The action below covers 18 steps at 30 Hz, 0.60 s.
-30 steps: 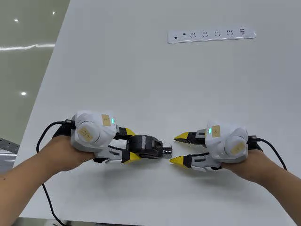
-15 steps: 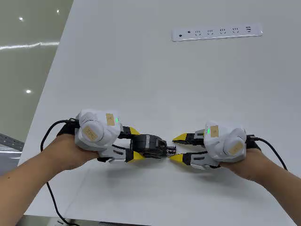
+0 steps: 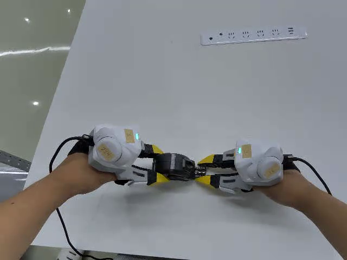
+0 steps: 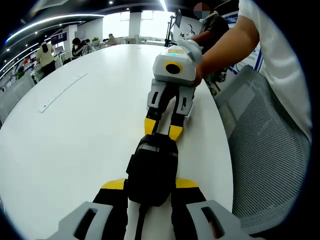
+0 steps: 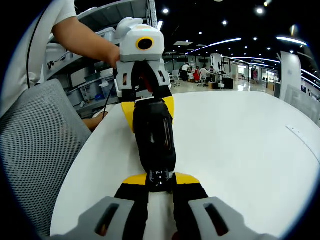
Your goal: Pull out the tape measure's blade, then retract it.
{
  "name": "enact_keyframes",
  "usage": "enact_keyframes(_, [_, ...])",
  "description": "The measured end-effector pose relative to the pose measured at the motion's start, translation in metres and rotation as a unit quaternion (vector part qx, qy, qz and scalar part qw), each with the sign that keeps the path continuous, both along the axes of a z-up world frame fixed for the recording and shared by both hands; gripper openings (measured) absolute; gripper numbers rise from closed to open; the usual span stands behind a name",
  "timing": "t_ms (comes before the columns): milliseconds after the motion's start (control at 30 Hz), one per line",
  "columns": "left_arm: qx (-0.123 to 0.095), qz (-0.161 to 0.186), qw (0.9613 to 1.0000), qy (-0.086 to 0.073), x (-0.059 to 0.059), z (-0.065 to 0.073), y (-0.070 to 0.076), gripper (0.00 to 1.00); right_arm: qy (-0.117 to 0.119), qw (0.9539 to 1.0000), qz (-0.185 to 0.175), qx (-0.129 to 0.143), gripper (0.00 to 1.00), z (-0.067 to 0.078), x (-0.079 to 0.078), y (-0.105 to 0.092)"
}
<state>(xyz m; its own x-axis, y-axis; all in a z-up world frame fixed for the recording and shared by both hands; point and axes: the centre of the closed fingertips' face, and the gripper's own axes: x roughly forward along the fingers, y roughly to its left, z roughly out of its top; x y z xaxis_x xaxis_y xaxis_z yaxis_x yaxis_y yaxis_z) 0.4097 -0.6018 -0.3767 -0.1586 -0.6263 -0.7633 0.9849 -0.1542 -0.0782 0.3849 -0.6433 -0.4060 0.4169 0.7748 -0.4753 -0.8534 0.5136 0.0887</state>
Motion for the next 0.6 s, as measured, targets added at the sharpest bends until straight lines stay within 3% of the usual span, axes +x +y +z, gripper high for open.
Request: enact_keyframes(600, [0.001,-0.001,1.0,-0.003,0.0001,0.0,-0.0006,0.3,-0.011,0.9999,0.001,0.01,0.14,0.0008,-0.0015,0.0008])
